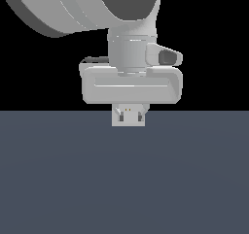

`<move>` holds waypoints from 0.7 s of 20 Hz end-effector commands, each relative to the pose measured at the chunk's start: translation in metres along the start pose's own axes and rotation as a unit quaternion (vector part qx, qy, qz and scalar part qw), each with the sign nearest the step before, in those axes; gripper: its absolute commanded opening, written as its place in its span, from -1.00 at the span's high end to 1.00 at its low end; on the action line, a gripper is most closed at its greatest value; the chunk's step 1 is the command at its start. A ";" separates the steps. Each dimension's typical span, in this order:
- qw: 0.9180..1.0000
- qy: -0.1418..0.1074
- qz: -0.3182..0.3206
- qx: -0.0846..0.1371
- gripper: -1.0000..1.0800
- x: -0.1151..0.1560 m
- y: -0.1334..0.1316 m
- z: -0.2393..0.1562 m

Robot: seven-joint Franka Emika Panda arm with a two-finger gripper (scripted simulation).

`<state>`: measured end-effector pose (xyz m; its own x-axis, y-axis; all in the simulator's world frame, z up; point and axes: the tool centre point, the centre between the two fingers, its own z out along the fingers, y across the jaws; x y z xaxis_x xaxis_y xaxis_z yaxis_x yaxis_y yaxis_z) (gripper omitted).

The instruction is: Plug the charger into the wall socket.

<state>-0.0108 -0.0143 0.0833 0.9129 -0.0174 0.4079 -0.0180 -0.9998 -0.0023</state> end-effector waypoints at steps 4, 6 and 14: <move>1.000 -0.001 0.026 -0.012 1.00 0.010 -0.007 -0.004; 0.999 -0.001 0.034 -0.016 1.00 0.014 -0.009 -0.005; 0.998 -0.003 0.058 -0.027 1.00 0.023 -0.014 -0.007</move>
<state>0.0064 -0.0005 0.0981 0.9068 -0.1238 0.4030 -0.1352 -0.9908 -0.0003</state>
